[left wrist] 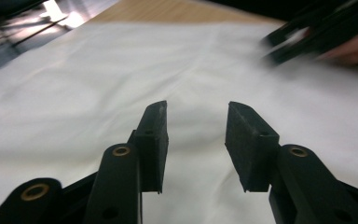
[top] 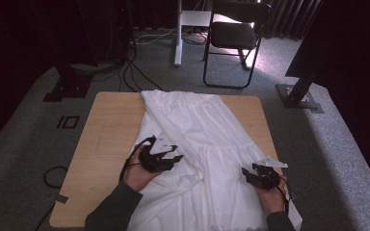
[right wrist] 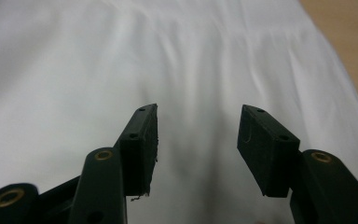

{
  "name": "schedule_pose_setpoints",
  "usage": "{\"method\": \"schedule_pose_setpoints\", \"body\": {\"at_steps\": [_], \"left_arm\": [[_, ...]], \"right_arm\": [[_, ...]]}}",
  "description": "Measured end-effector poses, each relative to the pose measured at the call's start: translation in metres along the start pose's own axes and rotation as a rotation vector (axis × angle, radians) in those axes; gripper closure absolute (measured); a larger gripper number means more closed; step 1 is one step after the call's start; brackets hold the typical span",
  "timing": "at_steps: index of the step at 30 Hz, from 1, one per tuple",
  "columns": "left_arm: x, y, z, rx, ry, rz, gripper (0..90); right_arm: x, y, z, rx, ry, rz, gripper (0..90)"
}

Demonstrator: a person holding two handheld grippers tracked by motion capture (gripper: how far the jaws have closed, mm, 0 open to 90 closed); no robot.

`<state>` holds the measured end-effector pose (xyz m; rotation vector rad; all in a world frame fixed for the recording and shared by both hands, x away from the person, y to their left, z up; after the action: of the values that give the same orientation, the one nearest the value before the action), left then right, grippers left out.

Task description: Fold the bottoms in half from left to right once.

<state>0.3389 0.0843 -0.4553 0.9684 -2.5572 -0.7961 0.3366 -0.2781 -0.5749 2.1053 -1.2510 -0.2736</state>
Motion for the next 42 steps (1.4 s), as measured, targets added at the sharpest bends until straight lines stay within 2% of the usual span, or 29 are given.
{"method": "schedule_pose_setpoints", "body": {"at_steps": [3,6,7,8,9,10,13,15,18,20,21,23,25,26,27,28,29,30,31,32,35,37,39,40,42], "left_arm": [[-0.032,0.012,0.029,-0.044,0.040,-0.120,57.7],[-0.053,0.020,0.059,-0.083,0.085,-0.178,57.6],[-0.061,0.023,0.073,-0.099,0.104,-0.206,57.2],[-0.066,0.024,0.080,-0.108,0.119,-0.214,57.0],[-0.075,0.025,0.093,-0.120,0.155,-0.231,57.0],[-0.078,0.025,0.099,-0.124,0.170,-0.240,56.4],[-0.090,0.022,0.117,-0.154,0.213,-0.287,53.2],[-0.094,0.020,0.124,-0.160,0.233,-0.305,50.3],[-0.095,0.016,0.129,-0.159,0.256,-0.312,44.4],[-0.095,0.012,0.132,-0.170,0.248,-0.351,38.1],[-0.096,0.010,0.133,-0.173,0.254,-0.358,36.6],[-0.099,0.004,0.138,-0.181,0.279,-0.366,35.2],[-0.102,0.000,0.141,-0.172,0.309,-0.324,37.6],[-0.103,0.000,0.141,-0.169,0.325,-0.309,41.0],[-0.103,-0.001,0.141,-0.160,0.350,-0.264,43.7],[-0.103,-0.001,0.141,-0.160,0.350,-0.264,52.8],[-0.102,-0.002,0.140,-0.150,0.338,-0.236,52.8],[-0.100,-0.002,0.140,-0.150,0.343,-0.218,70.7],[-0.100,-0.001,0.139,-0.150,0.335,-0.238,81.1],[-0.100,0.000,0.139,-0.149,0.326,-0.263,86.7],[-0.100,0.014,0.134,-0.121,0.302,-0.355,88.4],[-0.104,0.028,0.131,-0.095,0.315,-0.384,88.6],[-0.108,0.044,0.127,-0.066,0.332,-0.420,88.7],[-0.107,0.051,0.125,-0.066,0.320,-0.443,88.7],[-0.104,0.058,0.120,-0.068,0.292,-0.484,88.7]], "right_arm": [[-0.018,0.014,-0.022,0.055,0.048,-0.026,46.3],[-0.050,0.027,-0.055,0.123,0.144,-0.067,44.6],[-0.059,0.028,-0.062,0.132,0.169,-0.079,44.0],[-0.072,0.029,-0.073,0.142,0.207,-0.093,43.7],[-0.079,0.028,-0.078,0.147,0.228,-0.103,43.1],[-0.093,0.025,-0.088,0.152,0.255,-0.134,42.8],[-0.112,0.013,-0.102,0.150,0.286,-0.166,41.4],[-0.122,0.004,-0.107,0.144,0.291,-0.184,41.4],[-0.135,-0.018,-0.112,0.092,0.320,-0.209,41.0],[-0.139,-0.033,-0.111,0.038,0.329,-0.219,39.9],[-0.140,-0.039,-0.110,0.014,0.341,-0.202,41.4],[-0.139,-0.047,-0.107,-0.034,0.358,-0.184,54.1],[-0.136,-0.048,-0.105,-0.049,0.352,-0.208,72.0],[-0.133,-0.047,-0.106,-0.049,0.344,-0.209,79.1],[-0.131,-0.046,-0.106,-0.049,0.339,-0.206,82.0],[-0.131,-0.046,-0.106,-0.049,0.339,-0.206,82.0],[-0.127,-0.043,-0.107,-0.039,0.328,-0.210,85.5],[-0.122,-0.039,-0.109,-0.023,0.308,-0.215,87.2],[-0.118,-0.037,-0.111,-0.015,0.304,-0.210,87.6],[-0.116,-0.034,-0.112,-0.006,0.300,-0.203,87.8],[-0.107,-0.025,-0.117,0.026,0.280,-0.189,88.2],[-0.104,-0.020,-0.119,0.041,0.270,-0.205,88.3],[-0.107,-0.017,-0.120,0.054,0.263,-0.253,88.4],[-0.111,-0.017,-0.120,0.056,0.270,-0.272,88.4],[-0.120,-0.018,-0.121,0.058,0.294,-0.275,88.4]]}}
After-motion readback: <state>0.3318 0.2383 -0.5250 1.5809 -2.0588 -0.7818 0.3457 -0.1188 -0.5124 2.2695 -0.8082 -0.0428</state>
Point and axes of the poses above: each handheld gripper's, and its own axes: y roughly backward along the jaws, z roughly out of its underside, x roughly to its right, the point moved 4 cm from there along -y, roughly forward along the jaws, and after that the axes turned 14 degrees about y, right-handed, at the moved point
